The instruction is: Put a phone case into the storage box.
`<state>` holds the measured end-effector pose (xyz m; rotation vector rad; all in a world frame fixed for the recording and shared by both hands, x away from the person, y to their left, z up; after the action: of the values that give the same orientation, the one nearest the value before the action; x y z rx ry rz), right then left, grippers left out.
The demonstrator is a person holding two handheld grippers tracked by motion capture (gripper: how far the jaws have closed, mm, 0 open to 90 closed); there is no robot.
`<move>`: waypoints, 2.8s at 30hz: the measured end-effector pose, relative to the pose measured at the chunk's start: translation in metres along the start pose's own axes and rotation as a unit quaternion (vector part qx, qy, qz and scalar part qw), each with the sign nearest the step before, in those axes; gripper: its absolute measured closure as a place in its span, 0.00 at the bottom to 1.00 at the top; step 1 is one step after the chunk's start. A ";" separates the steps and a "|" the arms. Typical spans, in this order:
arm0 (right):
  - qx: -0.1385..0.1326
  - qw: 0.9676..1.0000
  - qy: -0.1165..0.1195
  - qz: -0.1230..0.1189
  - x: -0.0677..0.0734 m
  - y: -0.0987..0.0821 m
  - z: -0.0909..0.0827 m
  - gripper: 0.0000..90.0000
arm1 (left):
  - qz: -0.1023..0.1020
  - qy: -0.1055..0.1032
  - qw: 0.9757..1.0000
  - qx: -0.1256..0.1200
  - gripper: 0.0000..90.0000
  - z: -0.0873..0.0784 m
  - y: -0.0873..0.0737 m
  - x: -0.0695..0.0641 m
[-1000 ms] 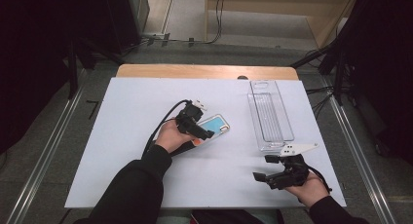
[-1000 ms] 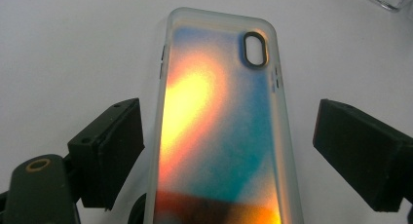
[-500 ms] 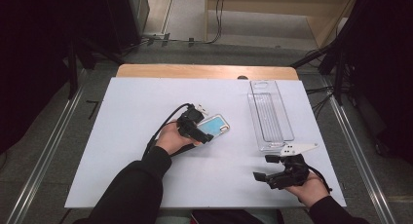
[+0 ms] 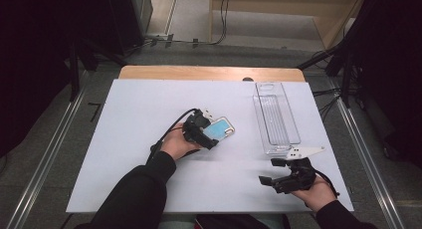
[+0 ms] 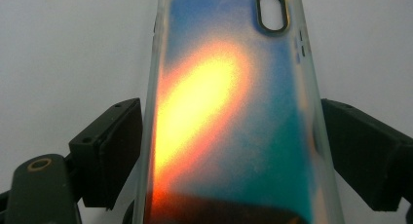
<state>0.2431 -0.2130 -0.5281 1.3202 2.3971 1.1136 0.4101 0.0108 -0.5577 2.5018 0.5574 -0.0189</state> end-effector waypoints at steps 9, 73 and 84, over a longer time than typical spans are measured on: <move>-0.001 1.000 -0.003 -0.001 -0.001 0.000 0.000 0.14 | -0.003 0.007 1.000 -0.003 0.17 -0.001 0.000 0.001; -0.026 1.000 -0.002 -0.006 0.002 0.006 -0.003 0.14 | -0.111 -0.068 0.987 -0.091 0.18 -0.082 -0.020 -0.034; -0.024 1.000 0.008 0.003 0.004 0.010 0.002 0.14 | -0.121 -0.057 0.986 -0.104 0.18 -0.092 -0.040 -0.050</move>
<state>0.2480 -0.2055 -0.5217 1.3086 2.3647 1.1803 0.3391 0.0709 -0.4950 2.2031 0.7714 -0.1851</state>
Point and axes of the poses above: each handheld gripper's, and its own axes: z roughly forward along the jaws, y roughly out of its top, x roughly to its left, the point moved 7 cm from there along z, roughly forward along the jaws, and after that the axes turned 10 degrees about -y, right-handed, at the moved point
